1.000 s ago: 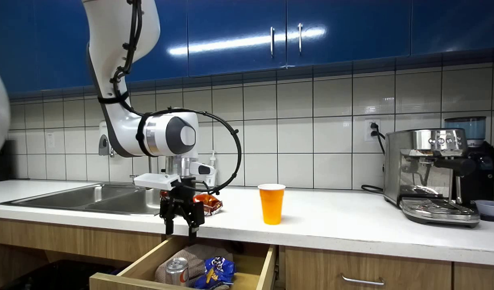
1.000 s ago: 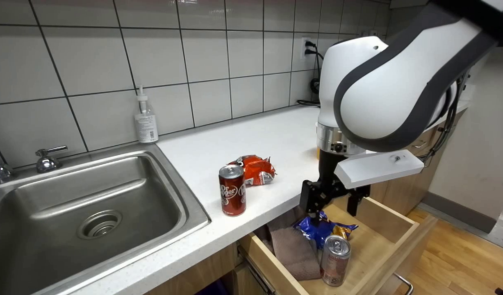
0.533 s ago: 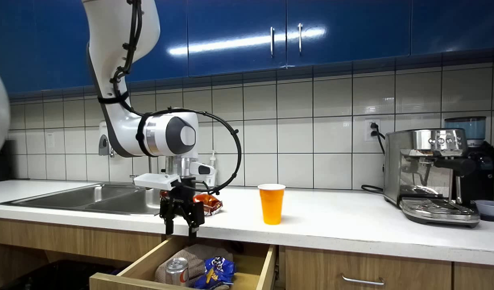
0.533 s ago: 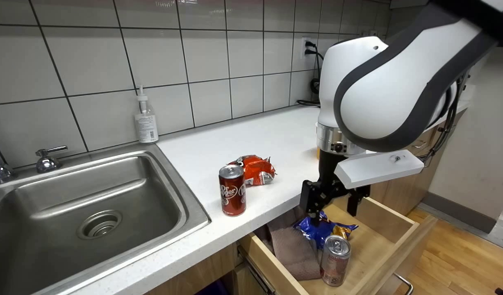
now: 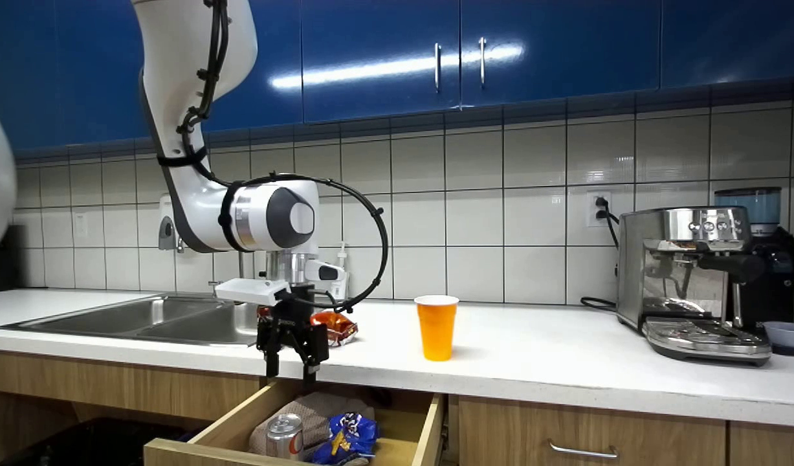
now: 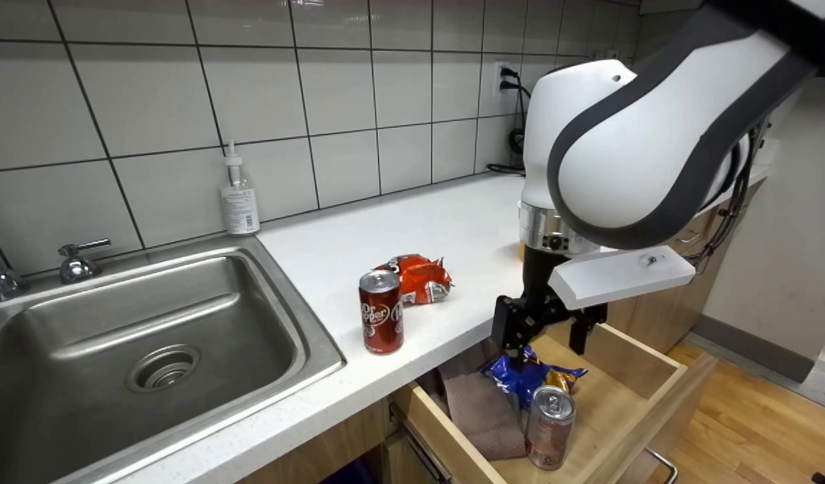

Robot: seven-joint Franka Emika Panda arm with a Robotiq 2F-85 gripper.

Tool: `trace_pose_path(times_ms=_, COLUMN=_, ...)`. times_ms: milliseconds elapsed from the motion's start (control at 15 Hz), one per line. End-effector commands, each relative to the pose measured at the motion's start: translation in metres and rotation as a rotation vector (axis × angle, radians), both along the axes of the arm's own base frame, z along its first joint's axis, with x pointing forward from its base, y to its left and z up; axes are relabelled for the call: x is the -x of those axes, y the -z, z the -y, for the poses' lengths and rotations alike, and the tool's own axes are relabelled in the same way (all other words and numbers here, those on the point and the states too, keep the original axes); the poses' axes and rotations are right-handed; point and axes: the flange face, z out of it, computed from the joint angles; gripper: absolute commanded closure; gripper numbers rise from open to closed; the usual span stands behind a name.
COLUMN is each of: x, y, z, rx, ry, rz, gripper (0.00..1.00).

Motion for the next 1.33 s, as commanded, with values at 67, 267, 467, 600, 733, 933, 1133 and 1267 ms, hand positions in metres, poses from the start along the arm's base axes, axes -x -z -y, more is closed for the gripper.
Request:
trace_pose_path(times_ms=67, x=0.0, y=0.0, z=0.0, rx=0.0, ry=0.0, rz=-0.001, gripper=0.0)
trace_pose_path(times_ms=267, x=0.0, y=0.0, z=0.0, rx=0.0, ry=0.0, rz=-0.001, gripper=0.0)
trace_pose_path(times_ms=467, x=0.0, y=0.0, z=0.0, rx=0.0, ry=0.0, rz=-0.001, gripper=0.0)
trace_pose_path(times_ms=600, x=-0.002, y=-0.011, z=-0.002, rx=0.005, ry=-0.012, rz=0.01, gripper=0.0)
trace_pose_path(times_ms=733, x=-0.002, y=-0.024, z=-0.006, rx=0.007, ry=-0.033, rz=0.023, gripper=0.0)
trace_pose_path(times_ms=933, x=-0.006, y=-0.04, z=-0.013, rx=0.018, ry=-0.073, rz=0.057, gripper=0.0)
trace_pose_path(times_ms=1133, x=-0.015, y=-0.054, z=-0.023, rx=0.017, ry=-0.116, rz=0.083, gripper=0.0)
trace_pose_path(times_ms=1267, x=-0.019, y=-0.062, z=-0.032, rx=0.024, ry=-0.138, rz=0.092, gripper=0.0)
